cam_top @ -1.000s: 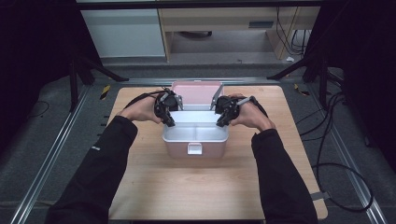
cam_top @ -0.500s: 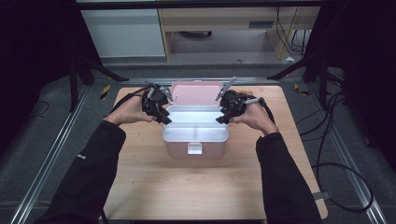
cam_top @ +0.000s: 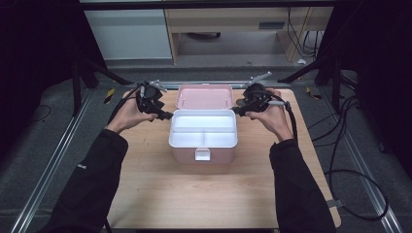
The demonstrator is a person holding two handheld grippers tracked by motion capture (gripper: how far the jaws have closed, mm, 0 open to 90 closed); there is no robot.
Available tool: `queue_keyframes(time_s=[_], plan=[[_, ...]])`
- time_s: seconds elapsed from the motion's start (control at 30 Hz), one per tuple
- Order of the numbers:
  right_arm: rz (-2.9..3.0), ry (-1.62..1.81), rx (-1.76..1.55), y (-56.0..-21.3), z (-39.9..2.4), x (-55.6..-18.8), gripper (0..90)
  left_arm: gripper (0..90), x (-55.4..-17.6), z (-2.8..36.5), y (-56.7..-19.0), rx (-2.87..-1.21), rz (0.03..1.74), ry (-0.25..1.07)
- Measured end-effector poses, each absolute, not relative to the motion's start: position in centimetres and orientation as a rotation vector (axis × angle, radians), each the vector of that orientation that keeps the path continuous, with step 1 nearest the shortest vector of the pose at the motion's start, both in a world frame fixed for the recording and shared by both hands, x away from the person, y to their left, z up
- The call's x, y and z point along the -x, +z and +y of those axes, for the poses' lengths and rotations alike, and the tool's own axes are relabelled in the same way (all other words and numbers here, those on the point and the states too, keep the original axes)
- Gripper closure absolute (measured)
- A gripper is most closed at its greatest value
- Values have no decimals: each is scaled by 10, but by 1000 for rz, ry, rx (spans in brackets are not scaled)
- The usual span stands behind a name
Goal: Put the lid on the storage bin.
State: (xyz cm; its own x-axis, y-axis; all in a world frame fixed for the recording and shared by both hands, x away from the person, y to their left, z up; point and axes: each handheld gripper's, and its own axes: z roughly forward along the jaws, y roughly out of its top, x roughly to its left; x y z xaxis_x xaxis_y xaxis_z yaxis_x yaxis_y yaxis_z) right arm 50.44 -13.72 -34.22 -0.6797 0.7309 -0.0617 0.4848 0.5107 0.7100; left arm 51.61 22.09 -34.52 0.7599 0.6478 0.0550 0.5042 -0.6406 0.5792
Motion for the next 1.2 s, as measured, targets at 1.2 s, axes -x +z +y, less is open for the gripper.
queue_keyframes(time_s=[1.2], plan=[[2294, 1007, -1238, -409, -115, -593, 391, 356, -597, 205, -420, -2090, 1161, 338]])
